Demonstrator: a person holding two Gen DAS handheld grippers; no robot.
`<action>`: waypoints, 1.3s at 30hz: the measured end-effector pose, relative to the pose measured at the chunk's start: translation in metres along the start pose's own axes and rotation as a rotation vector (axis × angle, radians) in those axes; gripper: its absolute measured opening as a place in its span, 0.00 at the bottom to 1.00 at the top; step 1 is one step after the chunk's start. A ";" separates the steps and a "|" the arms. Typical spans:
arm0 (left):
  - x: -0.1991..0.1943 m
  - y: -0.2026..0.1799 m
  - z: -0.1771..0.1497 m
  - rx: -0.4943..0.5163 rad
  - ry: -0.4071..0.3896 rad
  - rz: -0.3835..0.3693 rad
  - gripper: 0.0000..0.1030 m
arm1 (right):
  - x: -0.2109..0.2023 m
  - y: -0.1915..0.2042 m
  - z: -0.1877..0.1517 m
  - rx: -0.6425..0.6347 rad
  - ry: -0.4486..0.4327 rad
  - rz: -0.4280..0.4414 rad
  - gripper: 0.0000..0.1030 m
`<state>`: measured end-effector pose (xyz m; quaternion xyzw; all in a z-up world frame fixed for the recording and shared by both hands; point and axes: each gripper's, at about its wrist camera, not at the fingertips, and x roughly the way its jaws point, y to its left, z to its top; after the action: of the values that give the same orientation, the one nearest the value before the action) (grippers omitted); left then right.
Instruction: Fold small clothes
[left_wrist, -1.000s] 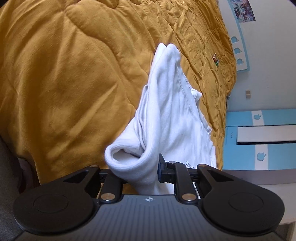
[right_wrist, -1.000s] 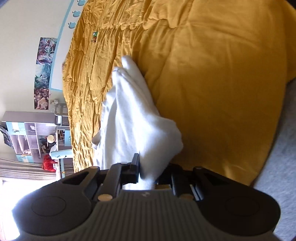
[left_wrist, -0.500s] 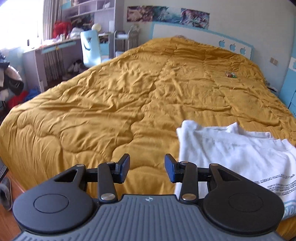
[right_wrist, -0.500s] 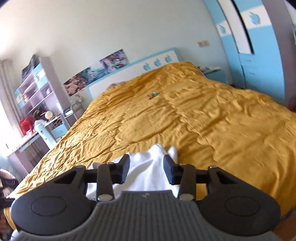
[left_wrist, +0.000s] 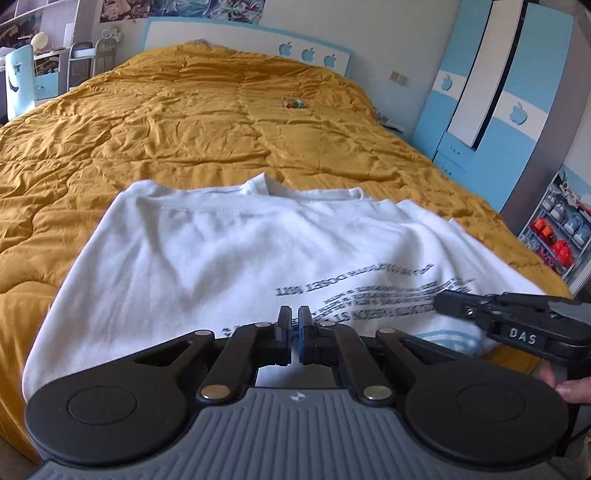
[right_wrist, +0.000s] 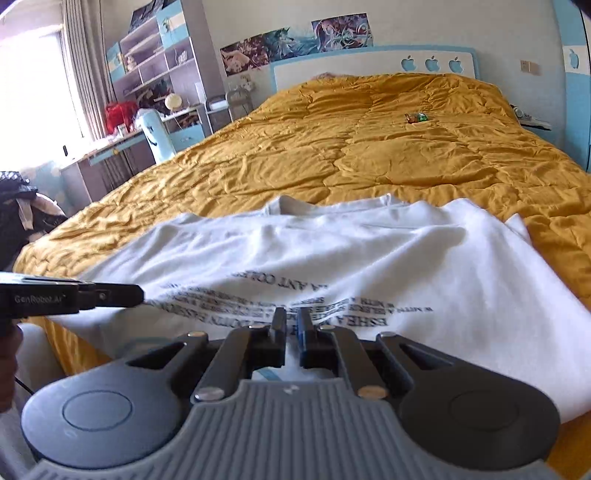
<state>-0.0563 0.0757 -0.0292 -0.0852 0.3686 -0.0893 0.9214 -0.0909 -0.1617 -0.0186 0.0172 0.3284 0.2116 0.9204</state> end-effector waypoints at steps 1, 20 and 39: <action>0.000 0.008 -0.001 -0.005 0.000 0.022 0.04 | 0.000 -0.007 -0.004 -0.006 0.002 -0.019 0.00; 0.070 0.182 0.151 -0.321 0.107 -0.071 0.48 | 0.052 -0.180 0.136 0.280 0.056 -0.036 0.68; 0.127 0.191 0.161 -0.221 0.243 -0.182 0.03 | 0.192 -0.243 0.144 0.496 0.242 0.035 0.03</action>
<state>0.1653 0.2469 -0.0414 -0.2072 0.4756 -0.1408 0.8432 0.2224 -0.2903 -0.0621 0.2223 0.4774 0.1413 0.8383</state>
